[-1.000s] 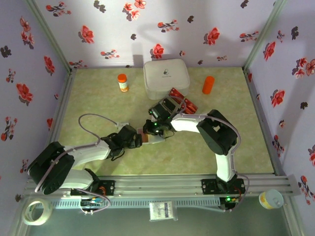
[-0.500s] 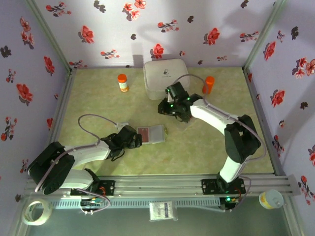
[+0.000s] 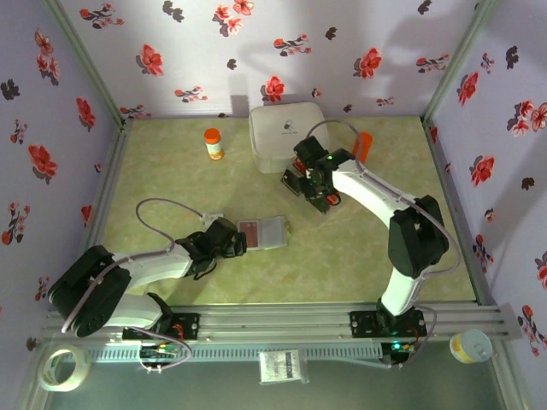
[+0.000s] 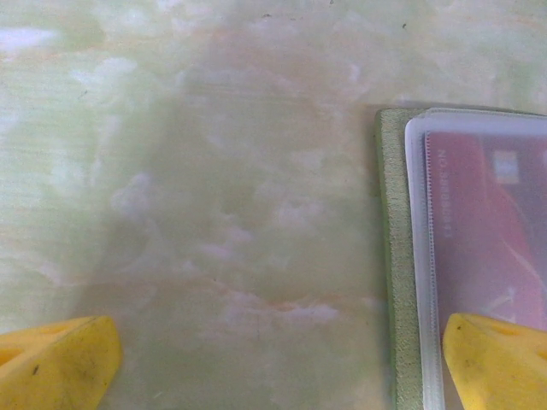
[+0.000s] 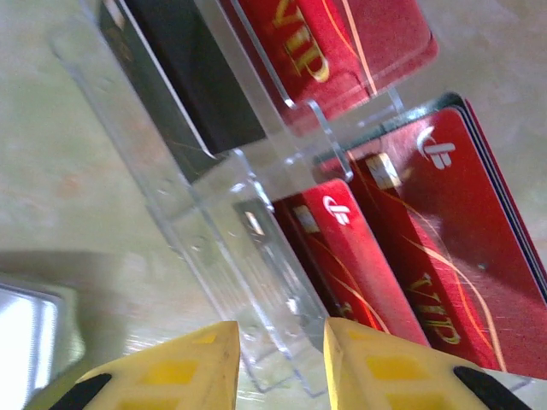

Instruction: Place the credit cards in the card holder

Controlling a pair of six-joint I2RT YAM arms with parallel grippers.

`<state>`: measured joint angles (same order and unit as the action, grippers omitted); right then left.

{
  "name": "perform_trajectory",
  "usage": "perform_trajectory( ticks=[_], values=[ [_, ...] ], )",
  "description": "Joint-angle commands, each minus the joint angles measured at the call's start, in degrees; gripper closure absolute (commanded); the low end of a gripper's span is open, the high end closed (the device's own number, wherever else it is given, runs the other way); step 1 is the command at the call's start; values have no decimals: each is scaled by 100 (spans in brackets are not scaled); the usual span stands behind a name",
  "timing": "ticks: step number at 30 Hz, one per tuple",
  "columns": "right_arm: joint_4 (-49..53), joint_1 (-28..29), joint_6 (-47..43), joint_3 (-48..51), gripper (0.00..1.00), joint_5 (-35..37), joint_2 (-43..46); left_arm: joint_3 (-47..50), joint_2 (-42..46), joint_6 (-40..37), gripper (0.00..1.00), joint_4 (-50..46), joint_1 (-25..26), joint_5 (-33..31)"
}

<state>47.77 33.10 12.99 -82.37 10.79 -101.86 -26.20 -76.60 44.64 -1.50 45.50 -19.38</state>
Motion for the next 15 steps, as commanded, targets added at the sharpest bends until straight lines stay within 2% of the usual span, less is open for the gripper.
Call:
perform_trajectory(
  ticks=[1, 15],
  values=[
    [354, 30, -315, -89, 68, 503, -127, 150, -303, 53, 1, -113, -69, 105],
    [194, 100, -409, -56, 72, 594, -514, 115, -299, 61, 1, -114, -67, 110]
  ],
)
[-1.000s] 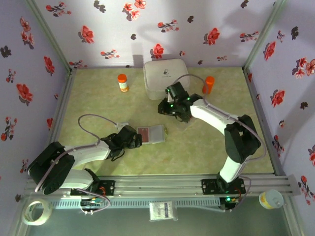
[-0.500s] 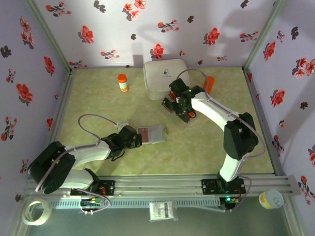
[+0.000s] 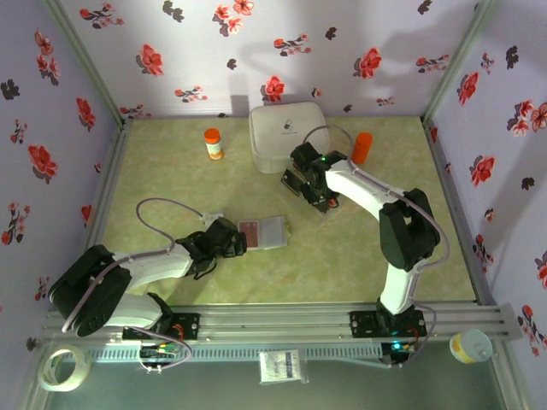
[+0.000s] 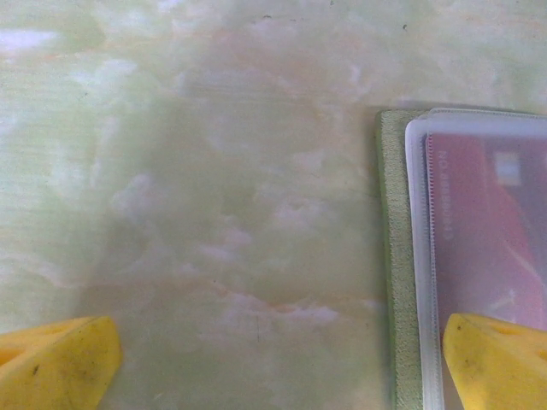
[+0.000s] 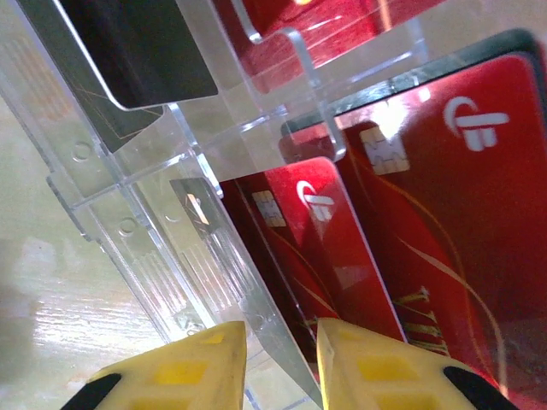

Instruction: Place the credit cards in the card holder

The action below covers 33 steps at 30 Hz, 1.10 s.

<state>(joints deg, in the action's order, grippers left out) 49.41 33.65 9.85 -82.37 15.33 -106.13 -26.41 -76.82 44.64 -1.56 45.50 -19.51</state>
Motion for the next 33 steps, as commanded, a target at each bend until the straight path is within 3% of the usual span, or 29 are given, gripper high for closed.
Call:
perform_trajectory(
  ticks=[1, 6, 14, 27, 33],
  values=[
    [30, 45, -97, -60, 73, 130, -102, 140, -277, 54, 1, -107, -75, 129],
    [-3, 45, -106, -72, 80, 82, -104, 145, -277, 67, 1, -96, -68, 120],
    [28, 37, -264, -101, 100, 7, -21, 143, -290, 55, 1, -81, -76, 124],
    [434, 130, -511, -552, 100, -766, 806, 189, -160, 72, 1, -141, -73, 122],
    [-511, 242, 329, 48, 100, -1862, 1454, 198, -145, 114, 1, -177, -71, 107]
  ],
)
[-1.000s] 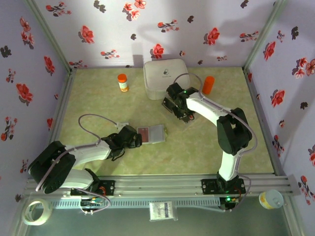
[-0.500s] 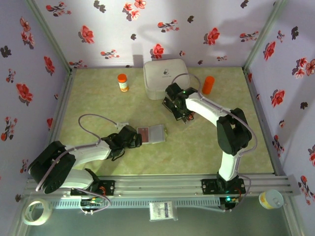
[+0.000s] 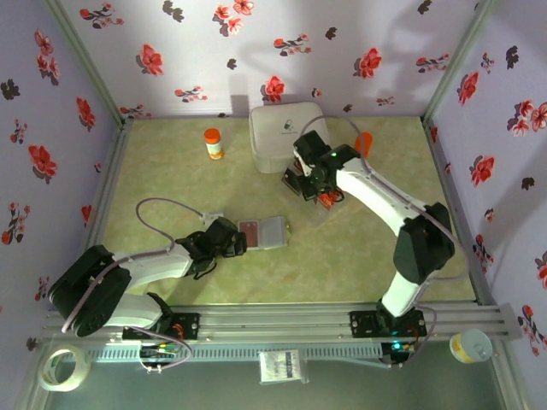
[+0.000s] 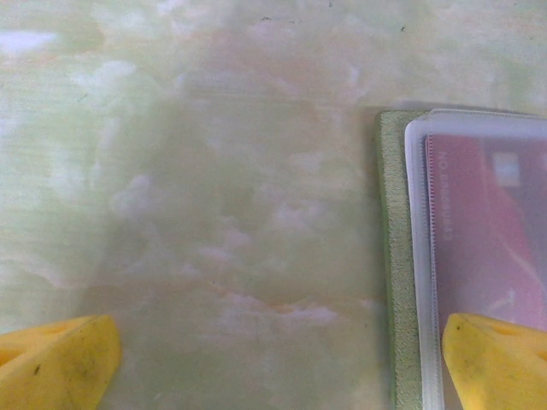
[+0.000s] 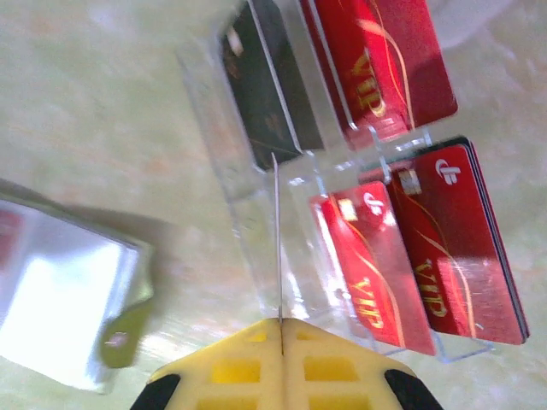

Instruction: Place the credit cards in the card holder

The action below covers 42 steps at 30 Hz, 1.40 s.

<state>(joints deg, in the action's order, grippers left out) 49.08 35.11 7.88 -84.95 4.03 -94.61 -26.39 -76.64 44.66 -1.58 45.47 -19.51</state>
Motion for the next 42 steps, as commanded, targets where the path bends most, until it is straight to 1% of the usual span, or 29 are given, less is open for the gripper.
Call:
perform_trajectory(
  ticks=[1, 3, 6, 7, 10, 14, 19, 27, 42],
  values=[
    [-838, 122, 797, 553, 100, -955, 417, 196, -158, 113, 1, -184, -69, 112],
    [-1758, 185, 1370, 1160, 100, -1414, 627, 195, -158, 114, 1, -210, -71, 110],
    [-3588, 282, 2419, 2226, 100, -2082, 856, 178, -162, 107, 1, -262, -69, 113],
    [-4216, 327, 2764, 2605, 100, -2186, 891, 170, -154, 104, 1, -280, -71, 101],
    [-5606, 512, 3433, 3365, 100, -2240, 833, 152, -149, 110, 1, -337, -71, 104],
    [-6733, 760, 3897, 3980, 100, -2038, 692, 134, -158, 122, 1, -396, -69, 79],
    [-8011, 898, 4413, 4571, 100, -1921, 345, 117, -226, 150, 1, -443, -67, 71],
    [-8901, 962, 4661, 5116, 100, -1658, 40, 73, -246, 157, 1, -592, -70, 43],
    [-8984, 962, 4644, 5339, 100, -1571, -159, 72, -272, 161, 2, -624, -71, 42]
  ],
)
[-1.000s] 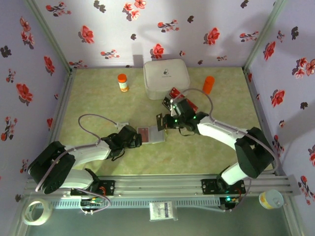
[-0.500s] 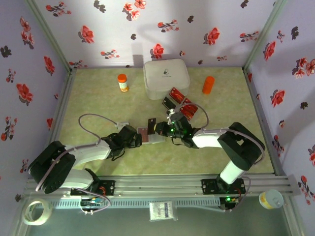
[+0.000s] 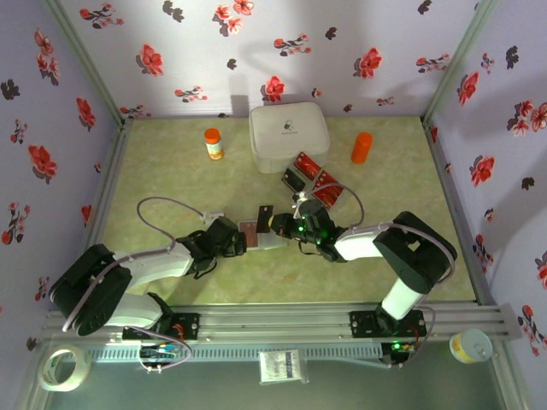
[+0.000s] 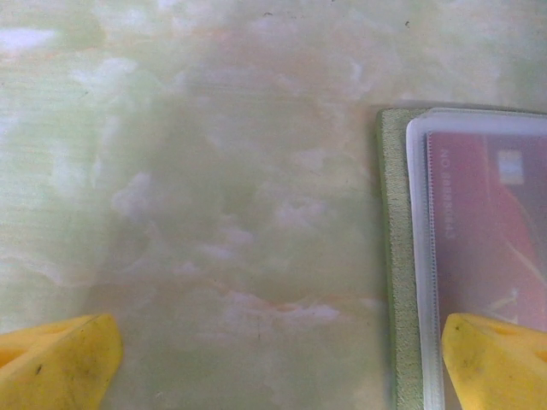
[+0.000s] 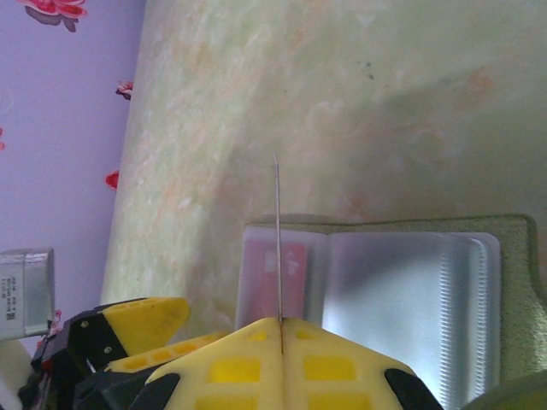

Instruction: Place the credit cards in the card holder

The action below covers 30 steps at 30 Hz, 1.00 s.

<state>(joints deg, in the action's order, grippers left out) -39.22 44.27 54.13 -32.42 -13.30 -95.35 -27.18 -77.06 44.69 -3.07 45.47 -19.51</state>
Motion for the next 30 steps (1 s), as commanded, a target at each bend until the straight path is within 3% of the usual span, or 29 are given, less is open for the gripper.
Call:
perform_trajectory(
  ticks=[1, 18, 30],
  values=[
    [-138, 49, 10, 100, 100, 176, -83, 148, -231, 156, 2, -475, -74, 44],
    [-179, 112, 41, -18, 100, -94, -430, 134, -240, 161, 2, -467, -68, 35],
    [-44, -49, 27, 148, 100, 48, 61, 152, -205, 168, 2, -493, -71, 42]
  ],
)
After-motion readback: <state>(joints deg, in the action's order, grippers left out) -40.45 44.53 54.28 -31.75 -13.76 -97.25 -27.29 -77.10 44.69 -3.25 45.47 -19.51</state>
